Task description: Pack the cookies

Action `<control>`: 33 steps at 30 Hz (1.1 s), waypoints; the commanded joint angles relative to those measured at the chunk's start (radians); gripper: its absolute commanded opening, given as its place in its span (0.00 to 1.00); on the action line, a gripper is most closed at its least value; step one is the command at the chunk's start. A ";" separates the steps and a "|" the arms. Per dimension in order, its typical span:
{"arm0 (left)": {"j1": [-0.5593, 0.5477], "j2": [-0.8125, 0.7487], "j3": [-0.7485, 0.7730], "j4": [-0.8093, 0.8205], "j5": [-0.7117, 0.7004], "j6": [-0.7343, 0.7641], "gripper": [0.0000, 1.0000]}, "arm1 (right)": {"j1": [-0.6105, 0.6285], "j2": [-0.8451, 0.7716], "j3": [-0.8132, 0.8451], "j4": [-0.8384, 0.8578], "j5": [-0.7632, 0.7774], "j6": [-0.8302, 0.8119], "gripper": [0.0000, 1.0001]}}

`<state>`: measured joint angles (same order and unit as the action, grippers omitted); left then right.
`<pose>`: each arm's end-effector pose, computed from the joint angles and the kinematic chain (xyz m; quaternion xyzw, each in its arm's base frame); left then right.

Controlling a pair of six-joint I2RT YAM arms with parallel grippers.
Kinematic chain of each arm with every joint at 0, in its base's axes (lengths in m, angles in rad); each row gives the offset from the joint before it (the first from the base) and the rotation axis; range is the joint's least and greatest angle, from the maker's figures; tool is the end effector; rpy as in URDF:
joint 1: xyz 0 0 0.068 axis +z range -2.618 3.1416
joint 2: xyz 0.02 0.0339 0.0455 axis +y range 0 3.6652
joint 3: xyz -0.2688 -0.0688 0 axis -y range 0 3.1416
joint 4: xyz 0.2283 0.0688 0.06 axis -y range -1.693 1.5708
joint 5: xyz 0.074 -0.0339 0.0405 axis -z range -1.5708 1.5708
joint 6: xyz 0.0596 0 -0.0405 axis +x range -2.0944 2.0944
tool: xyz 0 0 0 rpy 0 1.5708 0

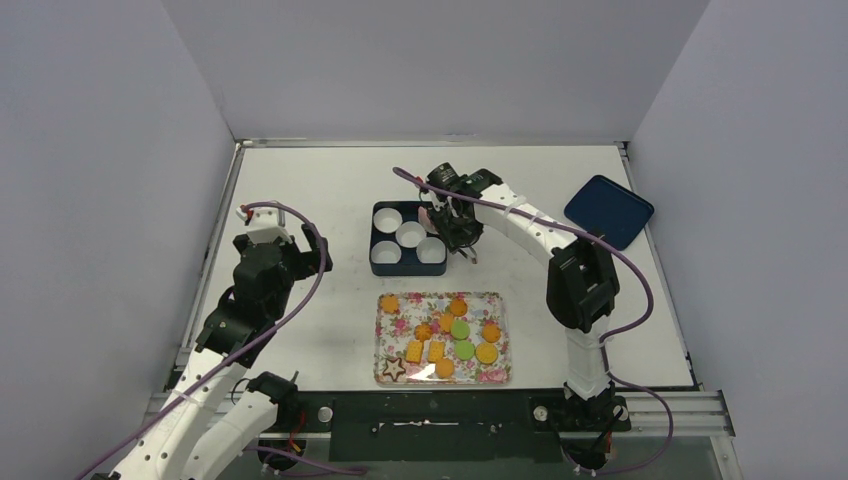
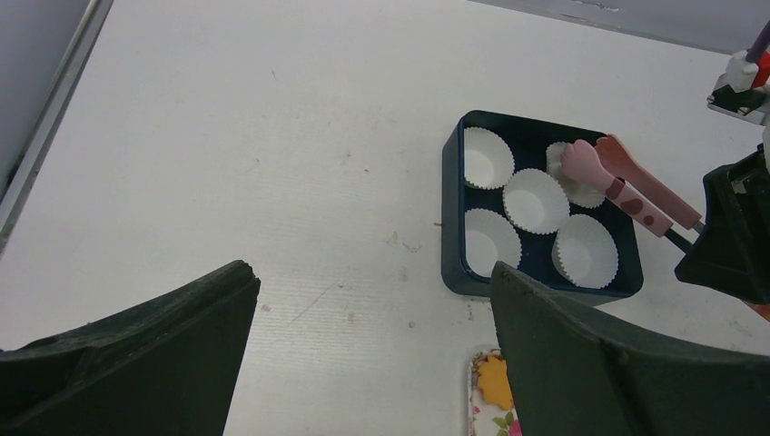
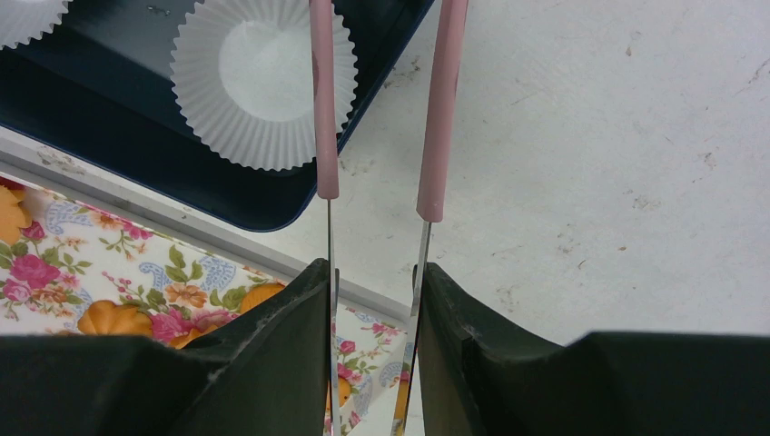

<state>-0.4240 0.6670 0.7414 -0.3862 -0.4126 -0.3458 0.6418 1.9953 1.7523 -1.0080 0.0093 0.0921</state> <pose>0.1506 -0.0417 0.3171 -0.0896 0.7953 -0.0629 0.5963 0.3277 0.2442 0.2349 -0.2672 0.9504 0.0528 0.1503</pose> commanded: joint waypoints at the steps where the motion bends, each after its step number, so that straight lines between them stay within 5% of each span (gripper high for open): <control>1: -0.006 -0.012 0.007 0.012 -0.009 0.014 0.97 | -0.005 -0.004 0.057 -0.009 0.035 -0.004 0.26; 21: -0.010 -0.003 0.007 0.013 -0.014 0.018 0.97 | 0.000 0.000 0.078 -0.033 0.043 -0.007 0.42; 33: -0.010 -0.002 0.005 0.015 -0.015 0.019 0.97 | 0.020 -0.064 0.044 -0.027 0.037 0.000 0.39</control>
<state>-0.4305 0.6659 0.7414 -0.3862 -0.4156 -0.3363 0.6468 1.9953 1.7844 -1.0409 0.0299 0.0895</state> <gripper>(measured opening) 0.973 0.404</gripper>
